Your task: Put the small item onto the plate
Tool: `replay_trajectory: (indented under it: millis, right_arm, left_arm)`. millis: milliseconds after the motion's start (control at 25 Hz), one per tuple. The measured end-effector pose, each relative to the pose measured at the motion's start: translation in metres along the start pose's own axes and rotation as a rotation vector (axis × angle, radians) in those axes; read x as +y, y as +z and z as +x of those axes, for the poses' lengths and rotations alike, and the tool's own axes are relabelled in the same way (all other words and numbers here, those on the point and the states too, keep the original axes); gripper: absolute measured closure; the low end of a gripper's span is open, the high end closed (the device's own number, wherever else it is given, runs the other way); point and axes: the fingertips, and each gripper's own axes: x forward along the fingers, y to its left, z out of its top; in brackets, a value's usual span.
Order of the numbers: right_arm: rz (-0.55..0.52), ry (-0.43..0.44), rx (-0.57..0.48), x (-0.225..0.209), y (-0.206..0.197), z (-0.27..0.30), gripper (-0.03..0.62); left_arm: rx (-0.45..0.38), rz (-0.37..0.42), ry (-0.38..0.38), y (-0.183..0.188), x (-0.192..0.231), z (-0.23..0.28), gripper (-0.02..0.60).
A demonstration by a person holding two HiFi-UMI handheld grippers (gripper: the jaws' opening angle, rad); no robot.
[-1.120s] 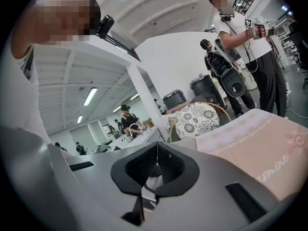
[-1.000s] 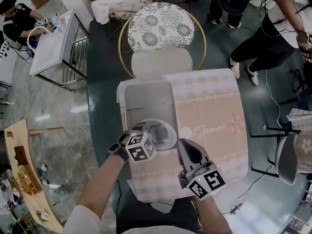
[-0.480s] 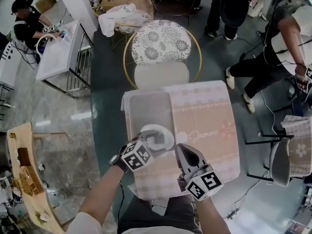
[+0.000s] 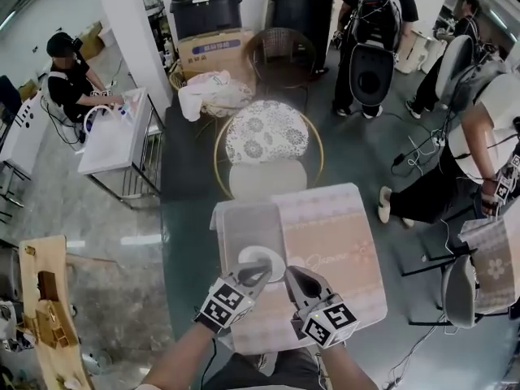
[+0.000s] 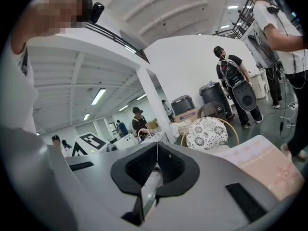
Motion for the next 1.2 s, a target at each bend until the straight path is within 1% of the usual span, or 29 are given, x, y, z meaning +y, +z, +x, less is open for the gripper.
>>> replay_trajectory:
  millis: [120,320,600,760,920,1200]
  right_arm:
    - [-0.012,0.011,-0.013,0.013,0.012,-0.003,0.579]
    - [-0.022,0.029,-0.025,0.036,0.023,-0.014,0.579]
    - [-0.041,0.027,-0.029,0.053,0.037,-0.023,0.579]
    - [-0.073,0.010,-0.059,0.059,0.054,-0.025,0.579]
    - [-0.110,0.001,-0.062,0.072,0.063,-0.027,0.580]
    - [-0.144,-0.007,-0.082,0.085,0.076,-0.034,0.580]
  left_arm:
    - [-0.082,-0.059,0.050,0.031,-0.004,-0.025,0.567]
    - [-0.115,-0.071,0.090,0.054,-0.027,-0.058,0.575]
    - [-0.194,-0.120,0.127,0.084,-0.044,-0.092,0.577]
    - [-0.244,-0.108,0.145,0.107,-0.049,-0.106,0.577]
    - [-0.235,-0.070,0.168,0.112,-0.057,-0.114,0.576]
    - [-0.279,-0.038,0.173,0.133,-0.065,-0.128,0.576]
